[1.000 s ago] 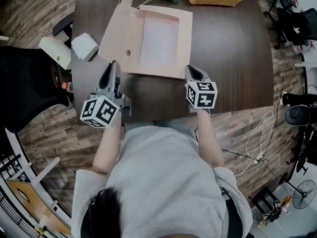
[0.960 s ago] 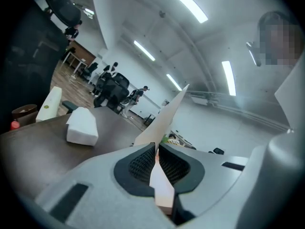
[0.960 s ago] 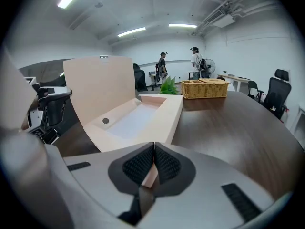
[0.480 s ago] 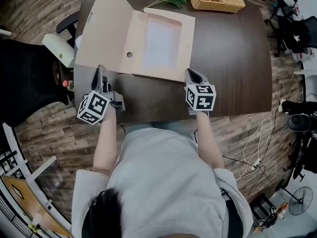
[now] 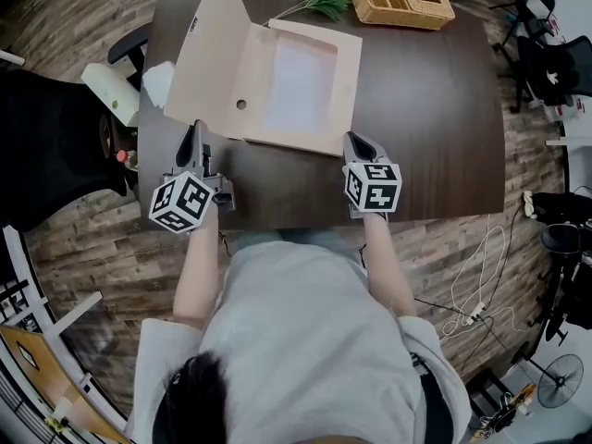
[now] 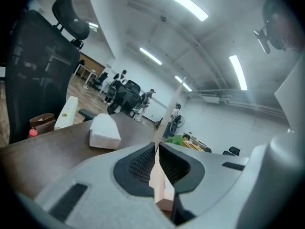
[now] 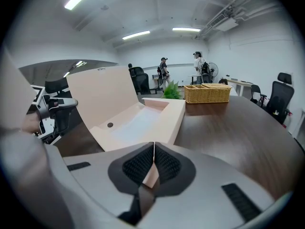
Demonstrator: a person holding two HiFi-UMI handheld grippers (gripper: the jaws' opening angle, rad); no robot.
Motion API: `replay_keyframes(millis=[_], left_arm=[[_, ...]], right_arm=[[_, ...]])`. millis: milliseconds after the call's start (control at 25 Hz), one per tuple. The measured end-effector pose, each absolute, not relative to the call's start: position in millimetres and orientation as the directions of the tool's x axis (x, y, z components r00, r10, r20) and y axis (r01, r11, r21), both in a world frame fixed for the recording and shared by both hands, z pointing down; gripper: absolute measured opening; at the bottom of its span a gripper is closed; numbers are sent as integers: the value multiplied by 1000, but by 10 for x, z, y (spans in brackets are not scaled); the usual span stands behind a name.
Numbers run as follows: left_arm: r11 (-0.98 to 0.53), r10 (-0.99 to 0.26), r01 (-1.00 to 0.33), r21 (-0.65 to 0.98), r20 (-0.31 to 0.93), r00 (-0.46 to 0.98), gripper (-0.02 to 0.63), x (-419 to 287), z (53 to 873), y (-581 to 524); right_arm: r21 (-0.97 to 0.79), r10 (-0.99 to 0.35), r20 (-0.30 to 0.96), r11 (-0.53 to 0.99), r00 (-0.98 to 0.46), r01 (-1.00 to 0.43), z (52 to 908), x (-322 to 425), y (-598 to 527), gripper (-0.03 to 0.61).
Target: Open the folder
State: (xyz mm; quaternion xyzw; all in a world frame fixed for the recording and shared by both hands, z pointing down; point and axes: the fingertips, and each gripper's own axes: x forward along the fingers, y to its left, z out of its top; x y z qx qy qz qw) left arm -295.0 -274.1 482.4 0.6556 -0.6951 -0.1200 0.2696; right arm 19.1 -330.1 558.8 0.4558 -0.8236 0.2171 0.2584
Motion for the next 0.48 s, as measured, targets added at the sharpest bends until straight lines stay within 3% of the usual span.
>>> replay_keyframes(millis=[280,480], left_arm=[[-47,-971,-904,426,193,142,27,-2490,4665,-2773],[-160,-963,-928,337,153,221,95,-2191,4456,-2689]], right_arm=[[-154,-666,547,516,-507,-843,5267,173,-3245,12],[-160,-688,481,540,-543,-826,5004,190,-3196,12]])
